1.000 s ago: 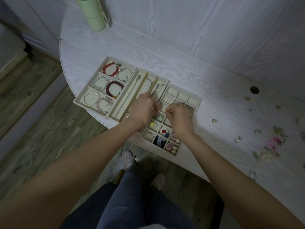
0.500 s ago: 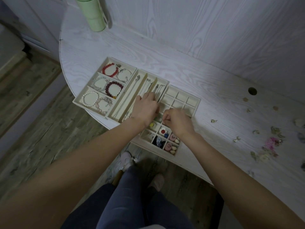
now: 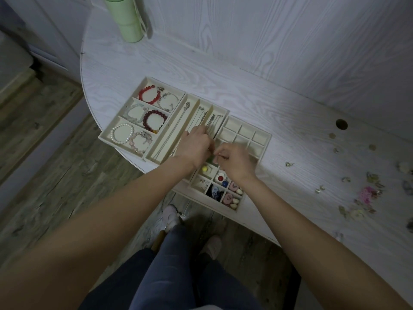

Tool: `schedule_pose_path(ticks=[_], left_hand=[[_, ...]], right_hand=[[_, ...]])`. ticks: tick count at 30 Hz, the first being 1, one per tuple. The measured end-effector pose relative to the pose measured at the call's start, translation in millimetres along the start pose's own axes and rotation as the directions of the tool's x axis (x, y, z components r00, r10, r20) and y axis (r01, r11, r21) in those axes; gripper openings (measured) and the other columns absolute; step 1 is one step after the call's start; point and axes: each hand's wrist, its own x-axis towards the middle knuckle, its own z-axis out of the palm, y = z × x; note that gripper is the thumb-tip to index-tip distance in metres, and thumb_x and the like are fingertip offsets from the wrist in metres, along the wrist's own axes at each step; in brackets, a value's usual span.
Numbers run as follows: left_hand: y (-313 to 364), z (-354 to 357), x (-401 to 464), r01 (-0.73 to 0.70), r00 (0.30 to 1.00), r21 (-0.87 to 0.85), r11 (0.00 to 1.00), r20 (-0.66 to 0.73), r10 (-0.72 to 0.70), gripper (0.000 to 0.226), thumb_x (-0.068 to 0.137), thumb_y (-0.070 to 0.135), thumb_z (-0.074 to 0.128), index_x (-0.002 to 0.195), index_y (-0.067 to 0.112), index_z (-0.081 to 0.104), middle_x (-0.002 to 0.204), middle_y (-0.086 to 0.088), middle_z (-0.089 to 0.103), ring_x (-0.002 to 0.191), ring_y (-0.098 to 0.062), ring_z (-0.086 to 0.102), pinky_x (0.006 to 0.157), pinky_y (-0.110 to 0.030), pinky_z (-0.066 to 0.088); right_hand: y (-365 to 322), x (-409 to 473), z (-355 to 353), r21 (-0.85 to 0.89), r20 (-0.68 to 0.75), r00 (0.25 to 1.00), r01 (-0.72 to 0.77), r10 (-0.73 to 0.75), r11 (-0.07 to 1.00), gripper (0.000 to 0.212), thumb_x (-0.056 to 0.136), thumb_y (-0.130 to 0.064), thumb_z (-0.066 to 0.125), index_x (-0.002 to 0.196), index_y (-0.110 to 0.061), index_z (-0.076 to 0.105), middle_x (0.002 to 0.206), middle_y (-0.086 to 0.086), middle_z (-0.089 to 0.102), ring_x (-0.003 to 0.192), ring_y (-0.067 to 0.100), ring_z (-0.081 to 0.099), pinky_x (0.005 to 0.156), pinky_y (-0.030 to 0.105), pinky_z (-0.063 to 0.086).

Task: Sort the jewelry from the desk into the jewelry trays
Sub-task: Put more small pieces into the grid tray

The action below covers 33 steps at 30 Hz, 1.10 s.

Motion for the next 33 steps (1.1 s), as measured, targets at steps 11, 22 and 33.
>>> schedule_pose_path(ticks=[11,22,33], left_hand=[[-18,0,-14,-0.159,0.986,0.039,0.987,0.049,0.157,0.032,0.09,0.014,0.056,0.118,0.028,0.065,0.116,-0.002,0.045,0.115,-0.02,0.04,0.097,-0.035,0.035],[-15,-5,-18,-0.248,0.969,0.373,0.894,0.107,0.224,0.038,0.095,0.019,0.045,0.131,0.024,0.054,0.13,-0.007,0.036,0.123,-0.023,0.033,0.096,-0.035,0.031],[-8,-7,-20,-0.224,0.974,0.346,0.911,0.103,0.2,0.041,0.09,0.012,0.053,0.127,0.027,0.057,0.139,-0.009,0.031,0.129,-0.024,0.029,0.102,-0.038,0.029]], right_hand=[[6,-5,-8,-0.35,0.051,0.993,-0.081,0.106,0.933,0.018,0.09,-0.022,0.062,0.087,-0.008,0.074,0.089,0.005,0.072,0.08,0.018,0.067,0.066,0.029,0.054],[-3,-2,-6,-0.331,0.044,0.999,-0.01,0.026,0.944,0.017,0.093,-0.013,0.054,0.089,-0.016,0.07,0.096,0.001,0.07,0.082,0.016,0.065,0.072,0.035,0.055],[4,-10,-10,-0.404,-0.115,0.992,-0.002,-0.049,0.915,0.023,0.095,-0.015,0.051,0.096,-0.018,0.073,0.105,0.003,0.067,0.086,0.018,0.063,0.068,0.032,0.053]])
